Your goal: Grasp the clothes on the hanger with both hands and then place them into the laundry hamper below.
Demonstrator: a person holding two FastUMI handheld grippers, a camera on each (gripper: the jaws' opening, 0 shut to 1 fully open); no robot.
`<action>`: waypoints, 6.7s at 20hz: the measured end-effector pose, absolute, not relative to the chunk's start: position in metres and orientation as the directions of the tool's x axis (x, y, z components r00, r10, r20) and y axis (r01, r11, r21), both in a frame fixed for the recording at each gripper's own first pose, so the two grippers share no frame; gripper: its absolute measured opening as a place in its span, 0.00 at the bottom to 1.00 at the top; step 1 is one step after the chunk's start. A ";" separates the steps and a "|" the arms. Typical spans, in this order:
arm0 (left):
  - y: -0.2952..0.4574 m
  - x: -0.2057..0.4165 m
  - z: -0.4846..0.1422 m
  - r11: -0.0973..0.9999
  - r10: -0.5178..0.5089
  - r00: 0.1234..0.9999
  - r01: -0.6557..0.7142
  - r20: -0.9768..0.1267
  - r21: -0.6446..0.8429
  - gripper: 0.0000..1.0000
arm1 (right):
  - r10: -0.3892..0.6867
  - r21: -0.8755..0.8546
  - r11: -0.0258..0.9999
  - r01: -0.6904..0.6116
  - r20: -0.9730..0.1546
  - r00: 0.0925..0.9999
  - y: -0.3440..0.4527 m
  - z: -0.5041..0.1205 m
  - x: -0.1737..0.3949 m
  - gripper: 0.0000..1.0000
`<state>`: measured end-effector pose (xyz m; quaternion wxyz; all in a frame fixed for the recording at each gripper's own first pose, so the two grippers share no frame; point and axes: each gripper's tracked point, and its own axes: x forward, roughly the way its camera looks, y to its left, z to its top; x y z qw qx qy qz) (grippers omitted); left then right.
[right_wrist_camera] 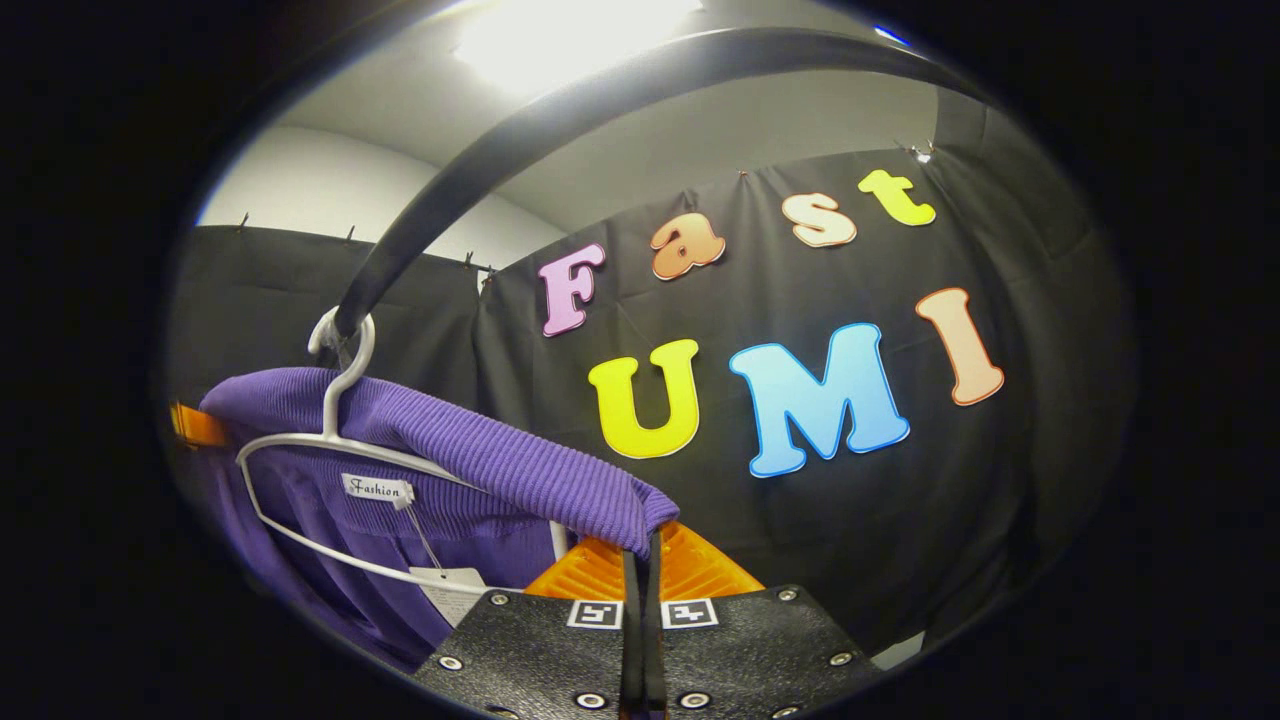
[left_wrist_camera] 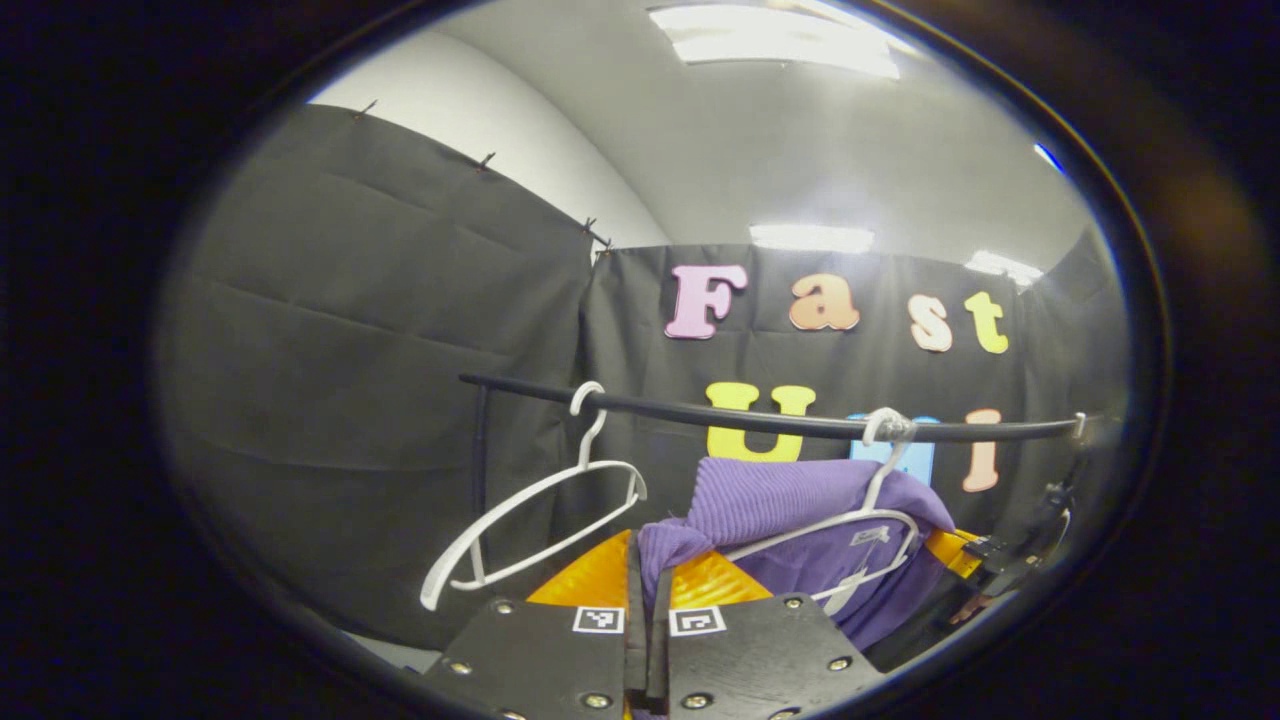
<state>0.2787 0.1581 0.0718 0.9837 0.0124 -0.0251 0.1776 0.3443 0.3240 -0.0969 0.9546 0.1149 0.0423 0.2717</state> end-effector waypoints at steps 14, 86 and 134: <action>0.200 0.293 0.048 0.971 -0.006 0.978 0.056 -0.209 0.234 0.01 | 0.475 0.145 0.874 -0.464 -0.053 0.878 0.337 -0.093 0.327 0.00; 0.000 0.288 -0.114 0.989 -0.101 0.975 0.077 -0.199 -0.125 0.02 | 0.246 0.082 0.969 -0.232 -0.318 0.916 0.121 -0.213 0.290 0.00; 0.100 0.096 -0.380 0.965 -0.256 0.689 0.227 -0.678 -0.133 0.01 | 0.136 0.133 0.990 -0.045 -0.822 0.553 0.219 -0.396 -0.034 0.01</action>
